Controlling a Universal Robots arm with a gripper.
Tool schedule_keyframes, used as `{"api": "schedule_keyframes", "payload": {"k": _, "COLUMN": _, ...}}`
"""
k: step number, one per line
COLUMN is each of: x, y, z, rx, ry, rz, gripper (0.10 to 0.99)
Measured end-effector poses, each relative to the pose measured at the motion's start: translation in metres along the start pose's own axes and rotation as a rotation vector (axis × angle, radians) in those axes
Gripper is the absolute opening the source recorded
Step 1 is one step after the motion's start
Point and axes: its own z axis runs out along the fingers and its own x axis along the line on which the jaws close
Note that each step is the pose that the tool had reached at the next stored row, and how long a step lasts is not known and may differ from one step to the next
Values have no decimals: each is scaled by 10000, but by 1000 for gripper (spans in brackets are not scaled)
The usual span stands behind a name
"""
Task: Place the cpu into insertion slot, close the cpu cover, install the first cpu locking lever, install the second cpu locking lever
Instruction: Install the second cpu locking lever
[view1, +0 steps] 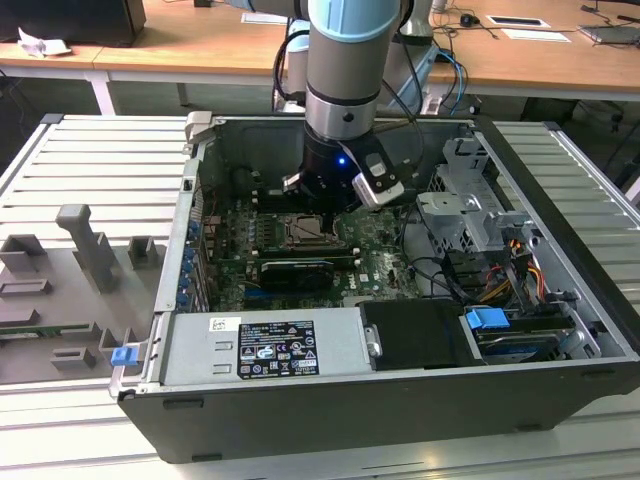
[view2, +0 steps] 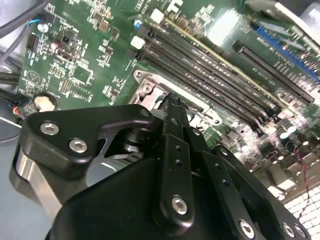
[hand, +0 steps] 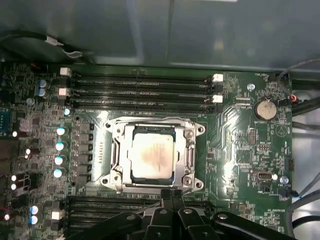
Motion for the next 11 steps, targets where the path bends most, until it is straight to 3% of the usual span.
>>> {"api": "schedule_keyframes", "payload": {"k": 2, "x": 1, "y": -35, "z": 1, "rx": -29, "ry": 15, "rz": 1, "gripper": 106}}
{"api": "schedule_keyframes", "payload": {"k": 5, "x": 86, "y": -80, "z": 4, "rx": -315, "ry": 8, "rz": -19, "gripper": 106}}
{"api": "schedule_keyframes", "payload": {"k": 6, "x": 131, "y": -92, "z": 10, "rx": -361, "ry": 7, "rz": -31, "gripper": 106}}
{"api": "schedule_keyframes", "payload": {"k": 9, "x": 227, "y": -99, "z": 66, "rx": -386, "ry": 8, "rz": -51, "gripper": 106}}
{"api": "schedule_keyframes", "payload": {"k": 11, "x": 237, "y": -102, "z": 101, "rx": -386, "ry": 8, "rz": -54, "gripper": 106}}
